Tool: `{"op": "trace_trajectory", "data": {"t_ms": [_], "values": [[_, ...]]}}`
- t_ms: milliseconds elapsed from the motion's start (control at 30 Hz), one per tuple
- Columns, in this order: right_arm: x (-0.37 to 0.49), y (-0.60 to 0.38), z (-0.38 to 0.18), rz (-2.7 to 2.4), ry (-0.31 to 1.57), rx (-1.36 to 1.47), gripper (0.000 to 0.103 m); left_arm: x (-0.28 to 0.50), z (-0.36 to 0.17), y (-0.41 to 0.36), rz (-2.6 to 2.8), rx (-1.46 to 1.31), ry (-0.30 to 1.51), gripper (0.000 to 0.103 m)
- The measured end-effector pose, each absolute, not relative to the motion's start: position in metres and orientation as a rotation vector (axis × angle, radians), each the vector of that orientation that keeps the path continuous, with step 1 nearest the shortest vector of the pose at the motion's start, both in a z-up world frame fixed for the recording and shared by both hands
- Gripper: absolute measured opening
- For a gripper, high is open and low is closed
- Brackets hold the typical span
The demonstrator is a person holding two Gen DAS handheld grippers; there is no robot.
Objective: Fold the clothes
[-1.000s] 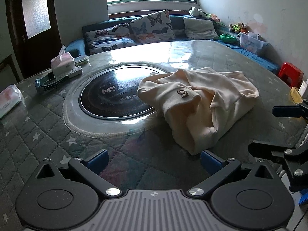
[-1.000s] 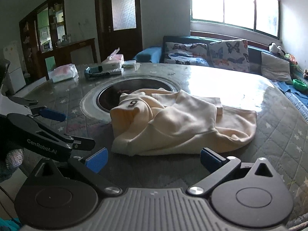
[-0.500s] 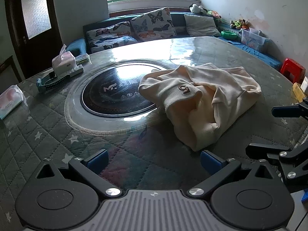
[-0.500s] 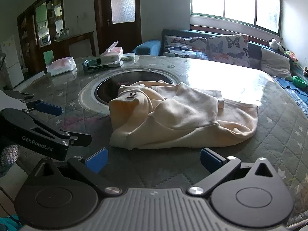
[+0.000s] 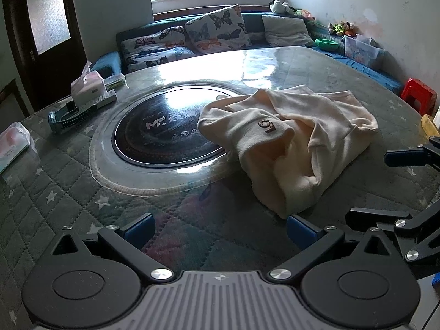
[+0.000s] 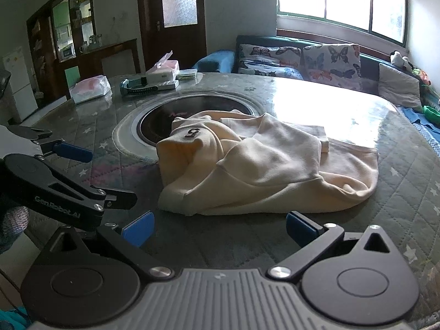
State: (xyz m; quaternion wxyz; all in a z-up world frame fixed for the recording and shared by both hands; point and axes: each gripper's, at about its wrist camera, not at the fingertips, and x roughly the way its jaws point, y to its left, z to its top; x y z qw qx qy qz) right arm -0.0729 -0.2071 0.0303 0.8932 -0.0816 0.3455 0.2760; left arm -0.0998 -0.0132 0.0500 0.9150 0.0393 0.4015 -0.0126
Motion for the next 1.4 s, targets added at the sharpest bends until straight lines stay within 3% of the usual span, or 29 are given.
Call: {"op": "trace_trajectory", "data": {"t_ms": [867, 1033, 1233, 1400], "values": [[-0.018, -0.204, 0.053, 0.571, 0.679, -0.146, 0.103, -0.043, 0.084, 0.007, -0.012, 0.076, 0.755, 0.103], [0.008, -0.204, 0.057, 0.558, 0.677, -0.13, 0.103, -0.013, 0.088, 0.01, -0.007, 0.069, 0.742, 0.097], [0.044, -0.199, 0.054, 0.537, 0.69, -0.132, 0.09, 0.028, 0.082, 0.012, -0.004, 0.095, 0.741, 0.081], [0.083, -0.192, 0.047, 0.532, 0.717, -0.133, 0.079, 0.06, 0.071, 0.022, -0.017, 0.069, 0.773, 0.078]]}}
